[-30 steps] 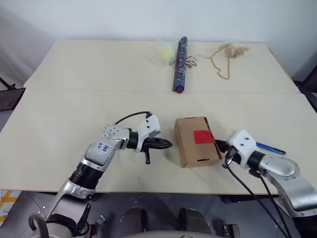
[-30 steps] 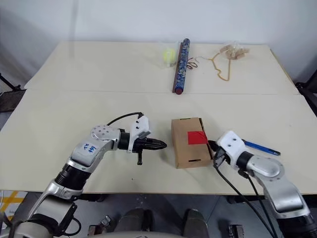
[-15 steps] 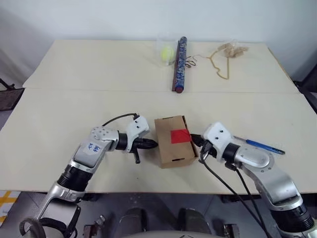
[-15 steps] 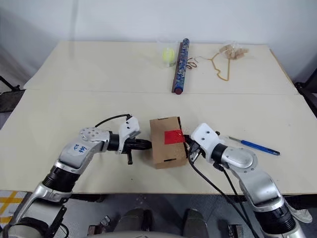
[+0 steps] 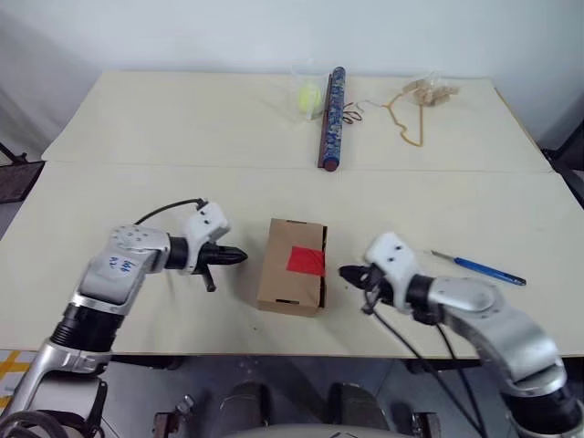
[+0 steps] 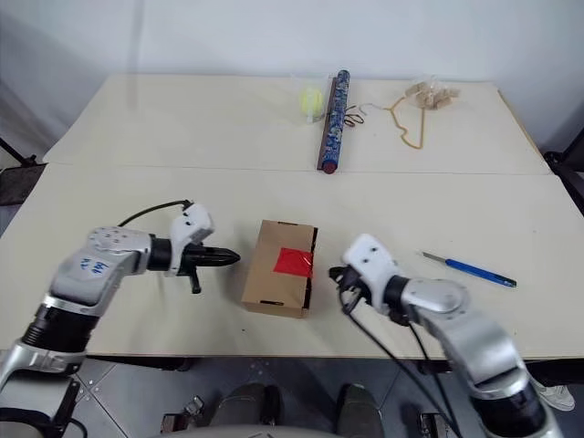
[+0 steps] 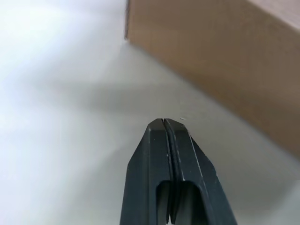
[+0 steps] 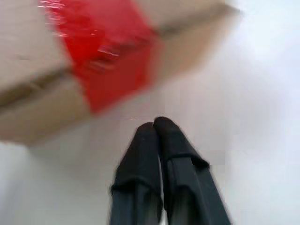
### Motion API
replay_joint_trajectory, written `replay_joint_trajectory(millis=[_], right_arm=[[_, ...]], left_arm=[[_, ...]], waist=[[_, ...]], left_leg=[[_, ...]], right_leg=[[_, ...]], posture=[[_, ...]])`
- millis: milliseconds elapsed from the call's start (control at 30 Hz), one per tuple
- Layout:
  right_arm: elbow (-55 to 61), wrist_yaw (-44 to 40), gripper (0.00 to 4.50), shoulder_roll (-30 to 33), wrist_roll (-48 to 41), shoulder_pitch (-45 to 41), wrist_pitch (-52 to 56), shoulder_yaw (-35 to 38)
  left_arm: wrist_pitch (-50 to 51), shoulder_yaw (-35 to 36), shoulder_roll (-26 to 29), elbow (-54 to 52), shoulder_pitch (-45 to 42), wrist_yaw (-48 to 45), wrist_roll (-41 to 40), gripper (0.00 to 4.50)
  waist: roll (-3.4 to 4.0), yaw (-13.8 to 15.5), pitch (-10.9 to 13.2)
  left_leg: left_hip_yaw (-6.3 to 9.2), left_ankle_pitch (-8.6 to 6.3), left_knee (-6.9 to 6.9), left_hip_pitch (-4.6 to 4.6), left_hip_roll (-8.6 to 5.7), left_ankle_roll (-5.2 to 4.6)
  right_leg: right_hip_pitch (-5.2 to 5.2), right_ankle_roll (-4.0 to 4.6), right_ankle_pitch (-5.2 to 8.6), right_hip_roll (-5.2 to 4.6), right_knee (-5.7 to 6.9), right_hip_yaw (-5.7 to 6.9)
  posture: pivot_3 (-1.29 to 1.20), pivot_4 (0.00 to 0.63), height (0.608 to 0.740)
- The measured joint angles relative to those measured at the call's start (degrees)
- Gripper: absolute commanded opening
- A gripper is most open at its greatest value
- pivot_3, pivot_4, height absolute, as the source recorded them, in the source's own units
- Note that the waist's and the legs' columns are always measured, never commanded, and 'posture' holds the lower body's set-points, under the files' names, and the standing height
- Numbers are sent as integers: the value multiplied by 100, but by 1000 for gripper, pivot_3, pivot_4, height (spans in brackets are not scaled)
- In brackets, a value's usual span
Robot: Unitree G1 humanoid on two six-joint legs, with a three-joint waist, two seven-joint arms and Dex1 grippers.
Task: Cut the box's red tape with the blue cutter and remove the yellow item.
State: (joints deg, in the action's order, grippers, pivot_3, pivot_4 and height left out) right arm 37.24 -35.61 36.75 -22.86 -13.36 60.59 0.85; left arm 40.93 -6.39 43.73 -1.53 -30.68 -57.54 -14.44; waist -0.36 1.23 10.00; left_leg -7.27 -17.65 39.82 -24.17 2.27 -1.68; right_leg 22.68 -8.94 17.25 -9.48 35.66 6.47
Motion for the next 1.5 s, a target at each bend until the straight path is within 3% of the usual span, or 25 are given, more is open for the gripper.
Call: replay_joint_trajectory(millis=[200,333,533,900,1500], right_arm=[[163,38,3190,-650,-1491,-1006,2767,1496],[-294,981,4493,-1269,-2599,-1215,3163,1818],[-939,2764,4493,-1812,-3520,-1706,3162,1785],[-1633,4644,4493,-2363,-4268,-2100,3162,1787],[-1967,5225,4493,-2217,-4461,-2110,3162,1776]], left_arm=[[278,140,-377,-484,-687,-431,-814,0],[226,-62,-648,-622,-894,-366,-842,0],[-179,-826,-935,-398,-921,-189,-307,0],[-440,-941,-1028,-436,-919,-127,-88,0],[-463,-985,-1068,-510,-875,-2,-76,0]], waist=[[-2,10,1],[-1,-28,1],[0,-133,2],[0,-142,1],[1,-138,1]], left_leg=[[7,0,6,-5,3,-1],[-2,1,-18,3,-3,4],[-45,4,-29,1,-6,8],[-60,5,-41,3,-4,10],[-59,5,-44,4,-3,10]], right_leg=[[-3,2,-1,0,1,1],[3,3,0,0,1,0],[13,2,0,2,2,-1],[19,2,0,1,-1,-6],[19,2,0,1,-2,-7]], posture=[[0,150,740],[0,150,740],[0,150,740],[0,150,740],[0,150,740]])
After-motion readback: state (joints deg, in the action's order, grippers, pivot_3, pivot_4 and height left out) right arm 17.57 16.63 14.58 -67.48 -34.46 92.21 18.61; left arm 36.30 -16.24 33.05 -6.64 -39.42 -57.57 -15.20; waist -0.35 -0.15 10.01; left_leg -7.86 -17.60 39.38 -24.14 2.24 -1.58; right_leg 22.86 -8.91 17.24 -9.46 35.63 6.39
